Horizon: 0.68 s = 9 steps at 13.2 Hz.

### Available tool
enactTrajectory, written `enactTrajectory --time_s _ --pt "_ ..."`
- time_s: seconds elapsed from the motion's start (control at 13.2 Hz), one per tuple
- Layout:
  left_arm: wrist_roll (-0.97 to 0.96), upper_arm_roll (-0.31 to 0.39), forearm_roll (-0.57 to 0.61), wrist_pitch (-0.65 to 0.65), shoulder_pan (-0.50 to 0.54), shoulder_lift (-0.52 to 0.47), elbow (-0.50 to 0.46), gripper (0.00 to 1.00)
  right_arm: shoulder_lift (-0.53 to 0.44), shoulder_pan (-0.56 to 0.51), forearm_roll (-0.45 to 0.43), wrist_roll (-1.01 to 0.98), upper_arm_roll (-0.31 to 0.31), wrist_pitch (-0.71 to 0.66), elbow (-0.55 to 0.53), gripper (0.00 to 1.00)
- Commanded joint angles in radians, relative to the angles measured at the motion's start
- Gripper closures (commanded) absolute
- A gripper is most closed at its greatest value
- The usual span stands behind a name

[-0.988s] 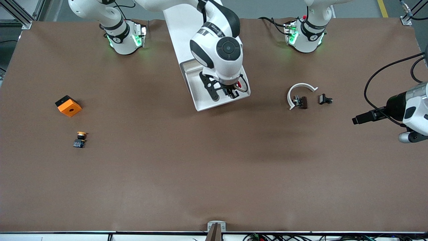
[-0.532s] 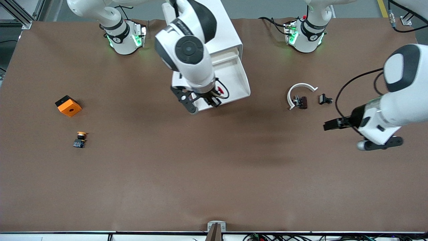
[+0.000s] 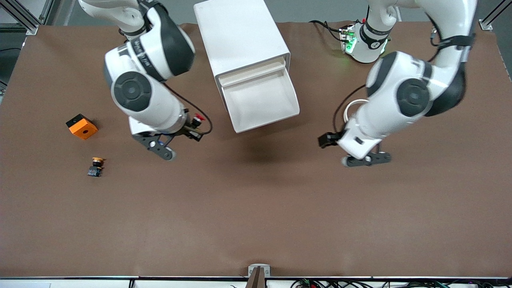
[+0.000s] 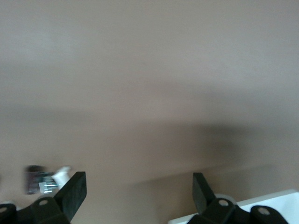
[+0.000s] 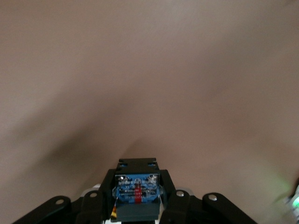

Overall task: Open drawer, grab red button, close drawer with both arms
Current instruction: 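Lift the button out with the right gripper while the left gripper approaches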

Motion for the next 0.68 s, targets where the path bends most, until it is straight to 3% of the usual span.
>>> enactTrajectory --time_s 0.0,0.23,0.61 --pt "-0.137 0.011 0.01 0.14 -0.102 -0.022 -0.102 0.0 -0.163 -0.095 -0.025 -0.197 0.017 0.115 -0.248 1.0" --pt "-0.222 0.011 0.033 0.257 -0.169 -0.022 -0.189 0.0 -0.209 -0.208 -0.041 -0.421 0.017 0.193 -0.361 1.0" --pt "-0.314 0.011 0.058 0.341 -0.251 0.004 -0.248 0.0 -0.208 -0.371 -0.073 -0.743 0.017 0.406 -0.503 1.0"
